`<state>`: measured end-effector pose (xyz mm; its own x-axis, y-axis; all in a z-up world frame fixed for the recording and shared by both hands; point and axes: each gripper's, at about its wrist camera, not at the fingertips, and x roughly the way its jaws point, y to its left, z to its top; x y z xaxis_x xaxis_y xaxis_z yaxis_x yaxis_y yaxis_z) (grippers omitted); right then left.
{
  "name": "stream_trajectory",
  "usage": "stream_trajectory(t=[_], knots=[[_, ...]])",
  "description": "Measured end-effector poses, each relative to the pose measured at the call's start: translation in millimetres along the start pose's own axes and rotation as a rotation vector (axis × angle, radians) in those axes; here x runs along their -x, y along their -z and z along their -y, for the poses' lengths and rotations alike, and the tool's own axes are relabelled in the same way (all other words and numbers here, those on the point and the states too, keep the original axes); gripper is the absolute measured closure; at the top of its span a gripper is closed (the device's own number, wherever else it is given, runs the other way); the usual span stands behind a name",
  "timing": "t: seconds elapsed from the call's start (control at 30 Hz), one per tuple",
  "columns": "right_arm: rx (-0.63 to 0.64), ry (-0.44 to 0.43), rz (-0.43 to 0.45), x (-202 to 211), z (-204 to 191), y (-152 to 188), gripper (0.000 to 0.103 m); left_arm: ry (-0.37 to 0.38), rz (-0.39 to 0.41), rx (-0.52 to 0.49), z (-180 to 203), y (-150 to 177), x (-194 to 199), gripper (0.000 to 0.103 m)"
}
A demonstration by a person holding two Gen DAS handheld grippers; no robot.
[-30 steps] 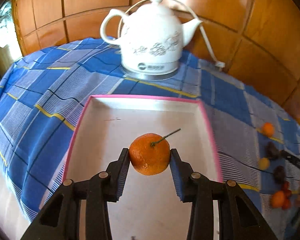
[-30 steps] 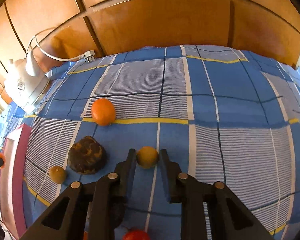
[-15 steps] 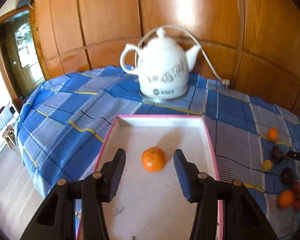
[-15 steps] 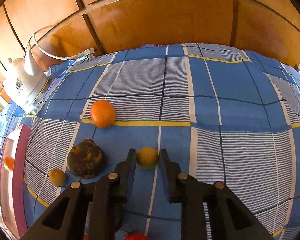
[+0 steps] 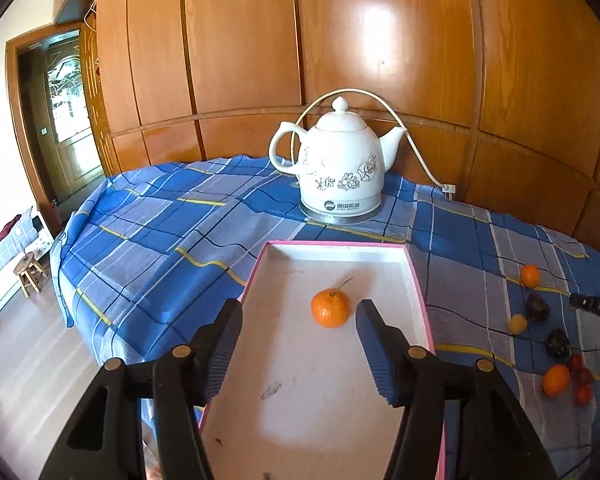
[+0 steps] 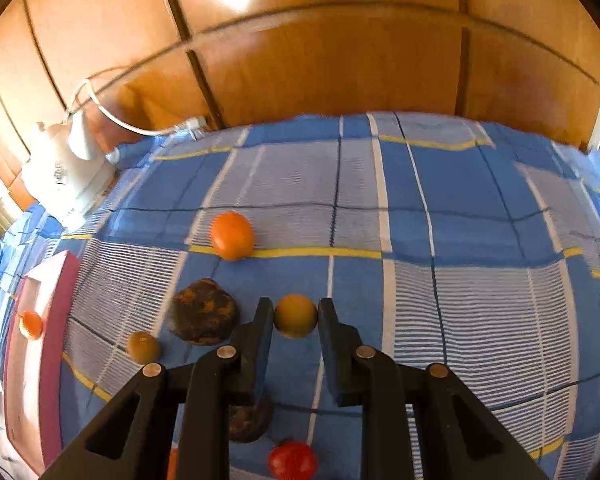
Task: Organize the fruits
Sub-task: 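Carry the small yellow fruit into the tray and open the right tool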
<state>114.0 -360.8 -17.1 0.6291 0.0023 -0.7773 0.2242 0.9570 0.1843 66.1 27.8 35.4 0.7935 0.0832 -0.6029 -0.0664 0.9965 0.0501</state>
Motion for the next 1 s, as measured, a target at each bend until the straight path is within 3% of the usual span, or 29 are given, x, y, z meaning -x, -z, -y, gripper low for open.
stream_trajectory(t=[0.27, 0.6, 0.8, 1.0], knots=[[0.115, -0.159, 0.032, 30, -57, 8, 0.080, 0.011, -0.018, 0.009, -4, 11, 6, 0.043], [0.316, -0.413, -0.065, 35, -174, 48, 0.080, 0.026, -0.008, 0.010, -6, 15, 14, 0.042], [0.392, -0.476, -0.102, 31, -220, 63, 0.080, 0.029, -0.006, 0.023, -11, 15, 15, 0.042], [0.460, -0.476, -0.131, 19, -256, 78, 0.080, 0.025, -0.015, 0.040, -16, 17, 11, 0.040]])
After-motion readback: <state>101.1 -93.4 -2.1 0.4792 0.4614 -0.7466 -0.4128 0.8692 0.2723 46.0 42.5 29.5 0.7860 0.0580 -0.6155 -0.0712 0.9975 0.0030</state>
